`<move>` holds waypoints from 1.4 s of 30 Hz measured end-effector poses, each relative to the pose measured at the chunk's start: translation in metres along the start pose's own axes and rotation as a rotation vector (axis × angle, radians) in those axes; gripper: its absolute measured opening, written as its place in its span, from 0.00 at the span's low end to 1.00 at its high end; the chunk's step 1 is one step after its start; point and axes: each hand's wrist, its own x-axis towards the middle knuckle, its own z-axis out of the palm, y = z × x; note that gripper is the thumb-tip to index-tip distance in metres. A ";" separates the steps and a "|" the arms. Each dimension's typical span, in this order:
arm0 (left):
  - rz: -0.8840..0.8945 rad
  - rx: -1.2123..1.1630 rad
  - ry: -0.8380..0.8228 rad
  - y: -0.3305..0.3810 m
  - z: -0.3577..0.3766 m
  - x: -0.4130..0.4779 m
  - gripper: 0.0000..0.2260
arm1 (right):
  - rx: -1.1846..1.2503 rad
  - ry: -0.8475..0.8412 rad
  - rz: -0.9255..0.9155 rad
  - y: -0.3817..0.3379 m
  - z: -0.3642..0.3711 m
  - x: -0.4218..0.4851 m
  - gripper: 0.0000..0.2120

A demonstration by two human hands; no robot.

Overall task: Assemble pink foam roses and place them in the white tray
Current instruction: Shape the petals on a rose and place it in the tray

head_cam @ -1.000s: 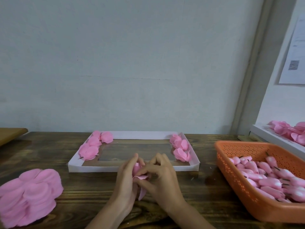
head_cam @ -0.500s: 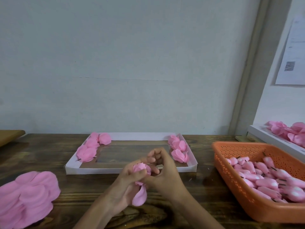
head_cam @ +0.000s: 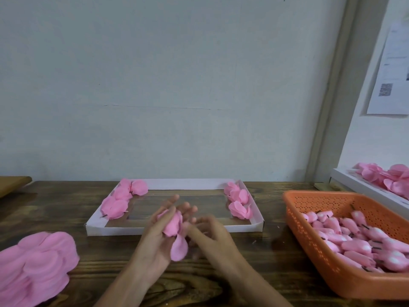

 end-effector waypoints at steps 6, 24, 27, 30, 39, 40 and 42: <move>0.058 -0.010 0.013 0.001 -0.004 0.003 0.10 | 0.167 -0.096 0.171 -0.005 -0.002 -0.005 0.11; 0.073 0.125 -0.018 -0.001 0.003 -0.003 0.08 | 0.650 0.073 -0.073 -0.011 0.005 -0.007 0.13; 0.066 0.108 -0.014 0.001 0.004 -0.004 0.08 | 0.461 0.053 -0.200 -0.004 0.005 -0.003 0.14; 0.037 0.125 -0.014 0.001 0.002 -0.004 0.08 | 0.142 0.038 -0.373 0.003 0.003 0.001 0.17; -0.007 0.059 0.051 0.000 -0.005 0.001 0.08 | -0.746 0.118 -0.810 0.008 -0.018 0.008 0.07; -0.010 0.051 0.059 0.000 -0.005 0.001 0.08 | -0.813 0.131 -0.807 0.008 -0.020 0.008 0.07; -0.012 0.036 0.067 0.000 -0.006 0.002 0.08 | -0.861 0.164 -0.776 0.006 -0.022 0.008 0.09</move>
